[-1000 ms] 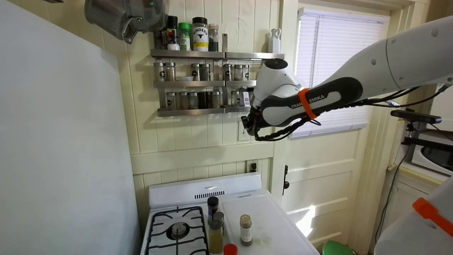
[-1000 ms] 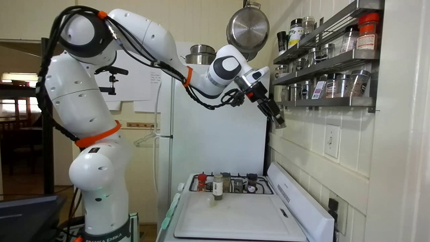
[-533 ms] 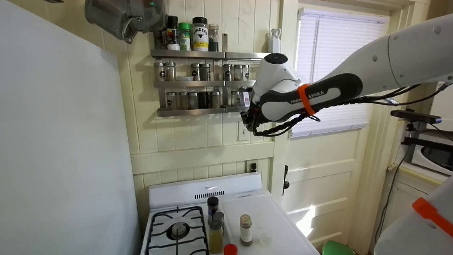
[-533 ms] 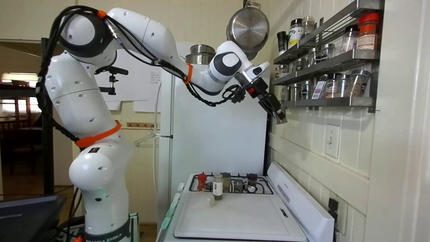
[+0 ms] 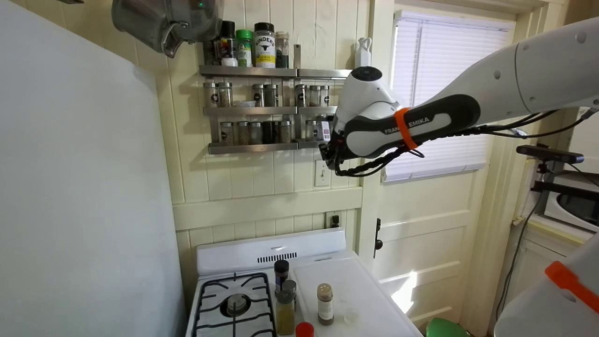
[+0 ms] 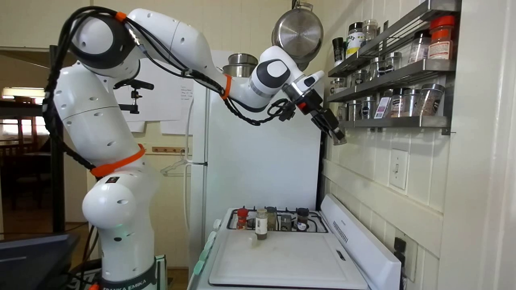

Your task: Pick up the bottle from the stove and put it on the shelf

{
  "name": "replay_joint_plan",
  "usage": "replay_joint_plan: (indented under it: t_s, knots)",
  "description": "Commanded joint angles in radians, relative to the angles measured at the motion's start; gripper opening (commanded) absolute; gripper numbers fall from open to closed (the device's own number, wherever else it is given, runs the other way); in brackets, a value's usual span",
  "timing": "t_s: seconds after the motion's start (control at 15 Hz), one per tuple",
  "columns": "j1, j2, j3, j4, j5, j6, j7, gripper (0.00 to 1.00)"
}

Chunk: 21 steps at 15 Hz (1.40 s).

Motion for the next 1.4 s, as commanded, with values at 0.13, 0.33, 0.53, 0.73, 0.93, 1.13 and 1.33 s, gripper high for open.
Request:
replay_joint_plan:
  t_s: [0.13,0.33,0.53,0.73,0.93,1.13,1.33]
  knots:
    - [-0.021,-0.017,0.017,0.046,0.001,-0.038,-0.002,0.23]
    - [-0.024,-0.021,0.018,0.068,0.0,-0.047,-0.003,0.23]
    - [-0.029,-0.029,0.02,0.091,-0.006,-0.054,0.001,0.23]
    - [-0.034,-0.042,0.021,0.109,-0.007,-0.057,0.002,0.23]
    - [-0.051,-0.054,0.027,0.127,-0.018,-0.061,0.017,0.23]
    - [-0.077,-0.07,0.03,0.141,-0.03,-0.06,0.034,0.23]
    - [-0.103,-0.078,0.03,0.16,-0.033,-0.063,0.052,0.23]
